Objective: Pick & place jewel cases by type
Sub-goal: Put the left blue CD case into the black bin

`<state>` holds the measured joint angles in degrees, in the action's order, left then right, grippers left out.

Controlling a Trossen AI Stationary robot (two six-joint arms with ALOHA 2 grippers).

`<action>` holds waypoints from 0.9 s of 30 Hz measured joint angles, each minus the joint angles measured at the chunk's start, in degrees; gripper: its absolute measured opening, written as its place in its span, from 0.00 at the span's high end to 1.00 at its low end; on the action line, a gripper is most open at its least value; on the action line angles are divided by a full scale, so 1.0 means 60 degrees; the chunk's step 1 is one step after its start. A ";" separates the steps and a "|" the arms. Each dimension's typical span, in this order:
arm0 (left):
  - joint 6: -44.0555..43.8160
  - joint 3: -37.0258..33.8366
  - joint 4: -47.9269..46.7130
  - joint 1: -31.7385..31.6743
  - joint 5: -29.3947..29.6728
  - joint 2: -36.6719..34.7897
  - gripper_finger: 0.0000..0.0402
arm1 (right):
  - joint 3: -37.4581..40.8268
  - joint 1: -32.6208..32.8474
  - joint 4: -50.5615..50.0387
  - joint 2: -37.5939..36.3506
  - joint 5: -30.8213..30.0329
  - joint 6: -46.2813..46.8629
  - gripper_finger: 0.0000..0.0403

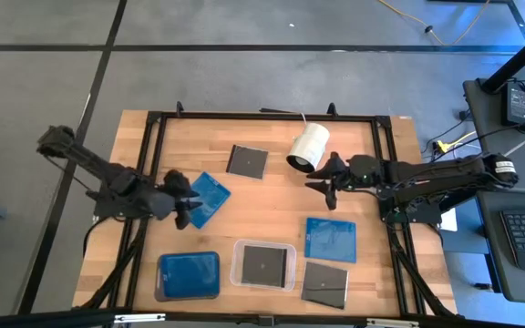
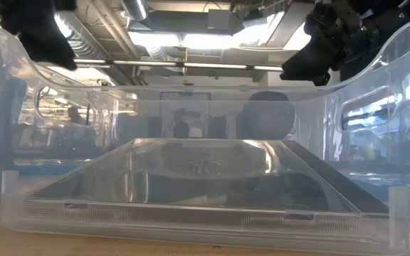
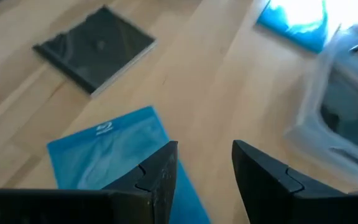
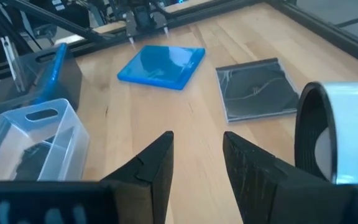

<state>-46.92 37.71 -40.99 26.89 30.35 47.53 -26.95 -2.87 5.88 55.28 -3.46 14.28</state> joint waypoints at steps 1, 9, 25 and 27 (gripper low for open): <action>0.0190 0.0000 0.0000 -0.0339 -0.0284 0.0116 0.63 | 0.0002 0.0000 -0.0007 0.0065 0.0001 -0.0004 0.64; 0.0961 0.0004 0.0008 -0.2612 -0.1907 0.1289 0.63 | 0.0006 0.0000 0.0149 0.0643 0.0000 0.0000 0.64; 0.3403 0.0007 0.2496 -0.5018 -0.4301 0.4822 0.64 | 0.0013 -0.0001 0.0953 0.1638 0.0004 -0.0466 0.64; 0.3680 0.0008 0.2677 -0.5182 -0.4608 0.5220 0.64 | 0.0013 0.0000 0.0953 0.1674 0.0004 -0.0466 0.64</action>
<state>-24.83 37.76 -24.93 -4.20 2.70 78.85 -26.87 -2.87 11.60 65.32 -3.44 11.49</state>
